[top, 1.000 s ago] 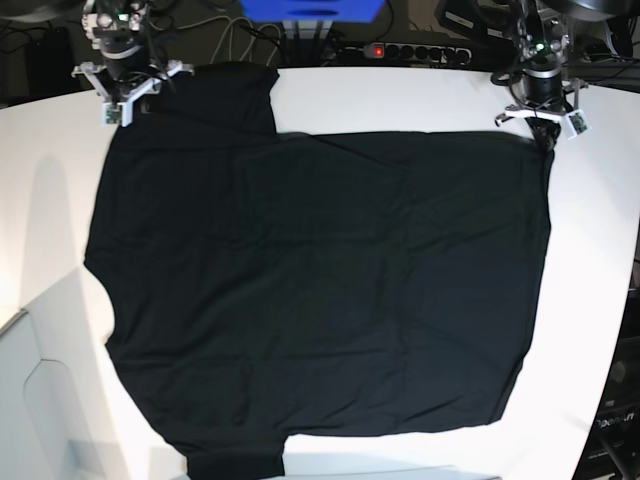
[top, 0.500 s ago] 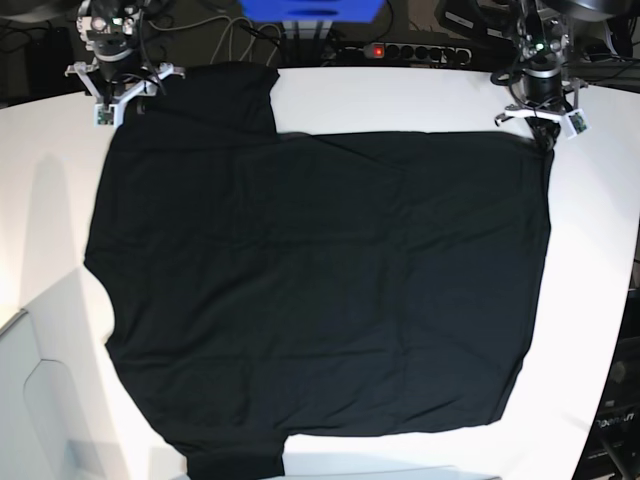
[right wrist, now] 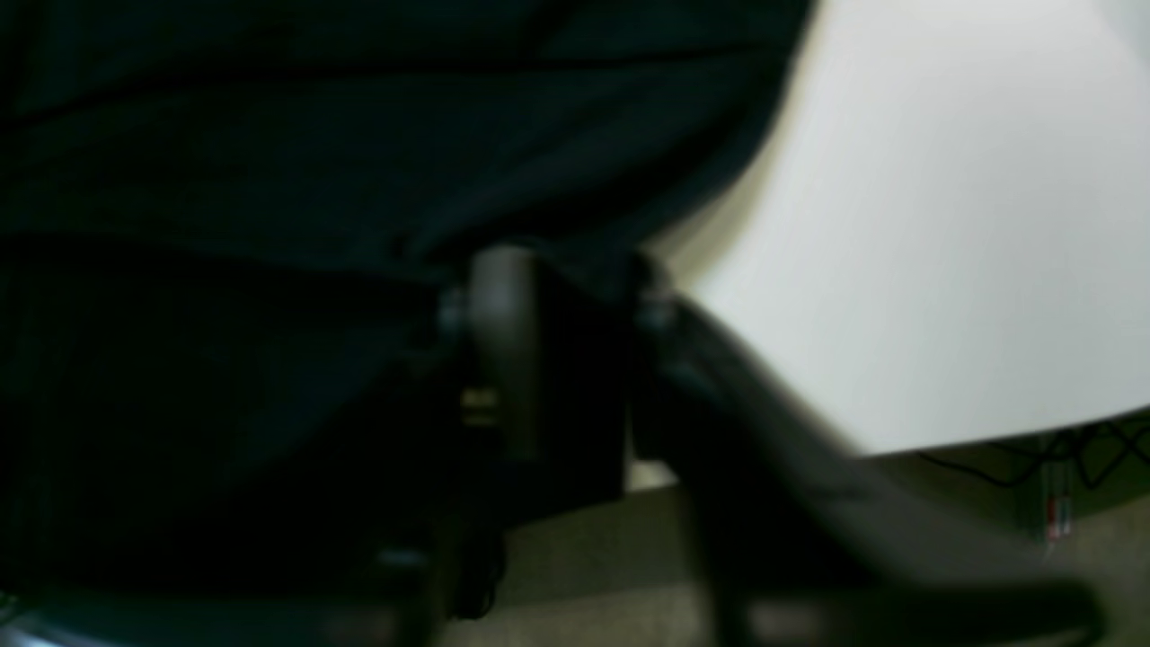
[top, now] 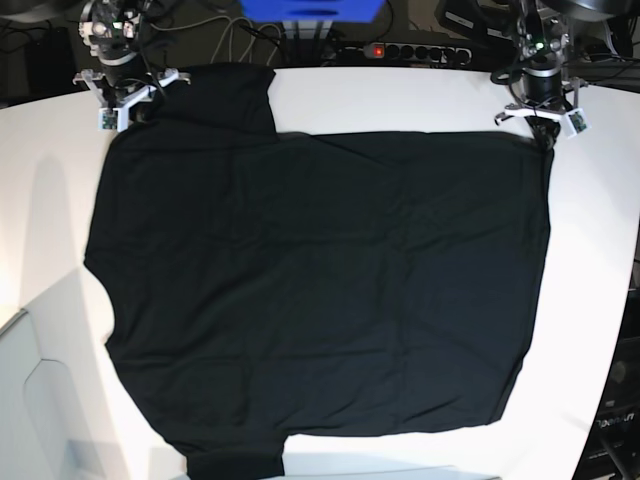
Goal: Fold the T-shirt properly
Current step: 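Close both grippers on the shirt's shoulder corners, then lift the shoulder edge with both grippers and pull it toward the robot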
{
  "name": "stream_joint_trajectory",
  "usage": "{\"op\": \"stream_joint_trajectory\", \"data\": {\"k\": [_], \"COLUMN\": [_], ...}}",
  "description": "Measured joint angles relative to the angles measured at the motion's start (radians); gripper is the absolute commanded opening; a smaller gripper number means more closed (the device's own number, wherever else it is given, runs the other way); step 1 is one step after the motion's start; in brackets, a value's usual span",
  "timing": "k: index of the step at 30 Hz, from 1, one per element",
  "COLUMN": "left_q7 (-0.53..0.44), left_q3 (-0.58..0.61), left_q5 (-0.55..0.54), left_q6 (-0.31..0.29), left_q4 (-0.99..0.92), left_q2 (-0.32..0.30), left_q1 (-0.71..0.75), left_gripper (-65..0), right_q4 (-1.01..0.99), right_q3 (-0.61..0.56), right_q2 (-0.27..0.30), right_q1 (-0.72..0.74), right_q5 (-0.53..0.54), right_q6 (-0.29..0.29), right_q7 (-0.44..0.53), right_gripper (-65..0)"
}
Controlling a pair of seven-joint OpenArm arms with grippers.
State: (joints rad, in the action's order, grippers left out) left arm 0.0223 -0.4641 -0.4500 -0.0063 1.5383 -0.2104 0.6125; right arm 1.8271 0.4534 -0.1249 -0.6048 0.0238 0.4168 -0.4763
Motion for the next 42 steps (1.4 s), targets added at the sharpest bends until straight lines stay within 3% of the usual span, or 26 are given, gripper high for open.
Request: {"op": "stream_joint_trajectory", "data": {"k": [9,19,23,28,34,42], "left_q7": [-0.001,-0.001,-0.001,-0.003,-0.003,0.000], "left_q3": [0.000,-0.002,-0.003,-0.010,-0.082,-0.079], "left_q5": [0.000,-0.001,-0.001,-0.004,-0.004,-0.004], "left_q6": [0.000,0.000,-0.001,-0.003,-0.005,-0.005], "left_q4": [0.003,0.070,0.111,0.132,0.132,0.132], "left_q2": [0.000,0.000,0.000,0.001,0.072,0.076], "left_q1": [0.002,0.050,0.080,0.109,0.121,0.138], "left_gripper": [-65.0,-65.0,-65.0,-65.0,-65.0,-65.0], "right_q4": [0.063,0.087,0.129,0.158,0.158,0.158], "right_q3": [0.007,0.062,0.077,0.139,0.212,0.251], "right_q2": [-0.006,-0.002,-0.008,-0.039,-0.039,-0.039], "right_q1": [-0.012,-0.010,-0.029,-0.033,-0.030,-0.034], "right_q5": [-0.031,-0.030,-0.032,-0.034,-0.034,-0.034], "right_q6": [0.007,0.016,0.103,0.171,0.256,0.259], "right_q7": [-0.068,-0.062,-0.056,-0.003,0.035,0.036], "right_gripper": [-65.0,-65.0,-65.0,-65.0,-65.0,-65.0]}}
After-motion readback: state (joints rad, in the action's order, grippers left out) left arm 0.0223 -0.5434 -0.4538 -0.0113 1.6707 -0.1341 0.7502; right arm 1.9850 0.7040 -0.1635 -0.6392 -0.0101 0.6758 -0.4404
